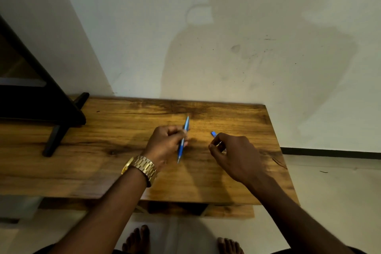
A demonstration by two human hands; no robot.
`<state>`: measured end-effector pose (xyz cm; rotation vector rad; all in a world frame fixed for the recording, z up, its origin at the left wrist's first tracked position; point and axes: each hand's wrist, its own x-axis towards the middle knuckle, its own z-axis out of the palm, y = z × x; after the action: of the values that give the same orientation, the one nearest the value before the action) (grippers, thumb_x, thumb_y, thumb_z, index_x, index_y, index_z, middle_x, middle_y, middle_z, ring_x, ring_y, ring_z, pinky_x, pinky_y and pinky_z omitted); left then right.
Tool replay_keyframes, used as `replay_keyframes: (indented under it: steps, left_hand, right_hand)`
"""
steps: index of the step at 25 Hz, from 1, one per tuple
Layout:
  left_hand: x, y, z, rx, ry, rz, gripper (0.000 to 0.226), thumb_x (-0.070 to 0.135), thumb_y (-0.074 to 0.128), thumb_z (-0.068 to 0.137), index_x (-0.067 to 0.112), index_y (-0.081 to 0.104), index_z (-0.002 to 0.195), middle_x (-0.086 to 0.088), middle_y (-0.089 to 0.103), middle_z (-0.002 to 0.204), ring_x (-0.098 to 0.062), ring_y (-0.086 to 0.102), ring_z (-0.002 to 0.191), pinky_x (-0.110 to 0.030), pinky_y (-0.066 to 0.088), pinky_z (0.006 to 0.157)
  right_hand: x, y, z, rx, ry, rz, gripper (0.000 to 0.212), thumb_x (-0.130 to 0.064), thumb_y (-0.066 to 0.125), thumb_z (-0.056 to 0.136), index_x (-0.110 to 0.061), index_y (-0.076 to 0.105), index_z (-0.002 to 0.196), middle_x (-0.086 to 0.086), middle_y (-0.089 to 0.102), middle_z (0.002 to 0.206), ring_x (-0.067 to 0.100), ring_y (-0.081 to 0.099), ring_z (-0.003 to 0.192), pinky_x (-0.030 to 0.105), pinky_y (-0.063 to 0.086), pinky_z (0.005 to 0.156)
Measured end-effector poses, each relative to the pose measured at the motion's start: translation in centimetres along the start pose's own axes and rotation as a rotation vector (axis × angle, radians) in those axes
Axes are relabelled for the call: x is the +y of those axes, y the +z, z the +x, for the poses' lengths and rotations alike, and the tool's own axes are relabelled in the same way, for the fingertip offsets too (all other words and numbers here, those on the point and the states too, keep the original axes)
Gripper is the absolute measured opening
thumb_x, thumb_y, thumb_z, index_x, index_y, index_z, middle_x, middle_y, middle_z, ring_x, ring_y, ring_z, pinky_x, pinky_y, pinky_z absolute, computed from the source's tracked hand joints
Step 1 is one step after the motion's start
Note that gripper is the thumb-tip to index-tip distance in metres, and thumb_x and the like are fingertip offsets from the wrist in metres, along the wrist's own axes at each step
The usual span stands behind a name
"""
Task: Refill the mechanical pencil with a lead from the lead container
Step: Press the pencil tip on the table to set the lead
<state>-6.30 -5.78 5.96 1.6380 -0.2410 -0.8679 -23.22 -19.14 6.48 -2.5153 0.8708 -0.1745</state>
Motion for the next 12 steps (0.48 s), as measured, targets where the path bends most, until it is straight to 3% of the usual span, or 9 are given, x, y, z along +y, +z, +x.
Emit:
replay_keyframes:
  steps: [3, 5, 7, 8, 10, 12]
  left_hand:
    - [-1.8, 0.1, 0.8, 0.112, 0.04, 0.314, 0.012, 0.014, 0.083, 0.094, 0.011, 0.085, 0.105, -0.009, 0.084, 0.11, -0.023, 0.08, 0.102, -0.044, 0.067, 0.095]
    - [-2.4, 0.3, 1.3, 0.161, 0.082, 0.477, 0.017, 0.02, 0.09, 0.088, 0.013, 0.087, 0.104, -0.002, 0.085, 0.102, -0.013, 0.079, 0.091, -0.031, 0.066, 0.082]
    - [-2.5, 0.7, 1.4, 0.205, 0.118, 0.576, 0.023, 0.022, 0.094, 0.083, 0.015, 0.086, 0.104, 0.003, 0.084, 0.1, 0.003, 0.07, 0.079, -0.008, 0.054, 0.064]
    - [-2.6, 1.0, 1.6, 0.222, 0.141, 0.597, 0.024, 0.021, 0.095, 0.082, 0.014, 0.086, 0.103, 0.004, 0.085, 0.099, 0.006, 0.067, 0.075, -0.003, 0.05, 0.059]
    - [-3.0, 1.4, 1.6, 0.24, 0.163, 0.606, 0.026, 0.021, 0.098, 0.078, 0.013, 0.086, 0.101, 0.002, 0.085, 0.095, 0.004, 0.069, 0.073, -0.003, 0.05, 0.059]
    - [-3.1, 1.4, 1.9, 0.246, 0.184, 0.627, 0.026, 0.024, 0.099, 0.077, 0.015, 0.086, 0.097, 0.001, 0.085, 0.092, -0.004, 0.076, 0.079, -0.012, 0.055, 0.066]
  right_hand:
    - [1.5, 0.2, 0.8, -0.009, 0.076, -0.057, 0.029, -0.052, 0.063, 0.104, -0.029, 0.074, 0.118, -0.003, 0.08, 0.108, 0.022, 0.076, 0.091, 0.043, 0.065, 0.077]
    - [2.3, 0.3, 1.3, -0.018, 0.116, -0.068, 0.032, -0.053, 0.062, 0.104, -0.028, 0.074, 0.119, 0.002, 0.078, 0.112, 0.024, 0.076, 0.092, 0.043, 0.065, 0.078]
    - [2.9, 0.2, 1.7, -0.027, 0.126, -0.062, 0.034, -0.055, 0.062, 0.104, -0.027, 0.074, 0.12, 0.004, 0.077, 0.113, 0.024, 0.076, 0.093, 0.045, 0.066, 0.079]
    - [3.1, 0.2, 1.8, -0.031, 0.125, -0.055, 0.035, -0.055, 0.063, 0.104, -0.026, 0.074, 0.12, 0.004, 0.077, 0.113, 0.024, 0.076, 0.092, 0.046, 0.066, 0.079]
    - [3.3, 0.2, 1.8, -0.023, 0.124, -0.044, 0.034, -0.054, 0.065, 0.103, -0.026, 0.076, 0.118, 0.003, 0.078, 0.109, 0.023, 0.076, 0.09, 0.045, 0.066, 0.077]
    - [3.8, 0.1, 2.2, 0.002, 0.104, -0.008, 0.034, -0.052, 0.067, 0.102, -0.024, 0.076, 0.119, 0.002, 0.079, 0.104, 0.018, 0.075, 0.087, 0.042, 0.066, 0.075]
